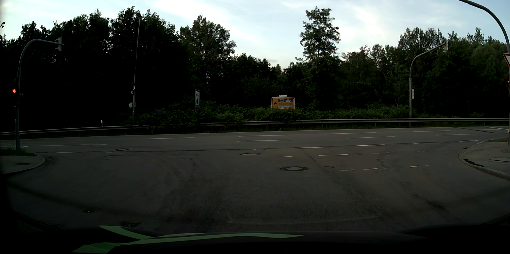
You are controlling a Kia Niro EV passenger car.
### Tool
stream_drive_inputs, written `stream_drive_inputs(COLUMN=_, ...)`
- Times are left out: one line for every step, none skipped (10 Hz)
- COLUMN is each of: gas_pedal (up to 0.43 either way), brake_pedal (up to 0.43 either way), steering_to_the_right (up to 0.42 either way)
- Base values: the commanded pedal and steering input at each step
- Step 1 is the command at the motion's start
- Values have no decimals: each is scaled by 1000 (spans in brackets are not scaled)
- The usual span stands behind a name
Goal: Follow the waypoints while adhering to traffic rules and regulations
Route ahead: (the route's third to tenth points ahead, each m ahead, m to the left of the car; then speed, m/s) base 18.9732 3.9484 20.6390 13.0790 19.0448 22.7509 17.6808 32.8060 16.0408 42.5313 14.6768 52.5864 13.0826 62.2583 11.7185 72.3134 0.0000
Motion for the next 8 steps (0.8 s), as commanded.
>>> stream_drive_inputs(gas_pedal=0, brake_pedal=329, steering_to_the_right=-20)
stream_drive_inputs(gas_pedal=0, brake_pedal=323, steering_to_the_right=-20)
stream_drive_inputs(gas_pedal=0, brake_pedal=323, steering_to_the_right=-19)
stream_drive_inputs(gas_pedal=0, brake_pedal=329, steering_to_the_right=-20)
stream_drive_inputs(gas_pedal=0, brake_pedal=329, steering_to_the_right=-20)
stream_drive_inputs(gas_pedal=0, brake_pedal=335, steering_to_the_right=-20)
stream_drive_inputs(gas_pedal=0, brake_pedal=335, steering_to_the_right=-20)
stream_drive_inputs(gas_pedal=0, brake_pedal=335, steering_to_the_right=-19)
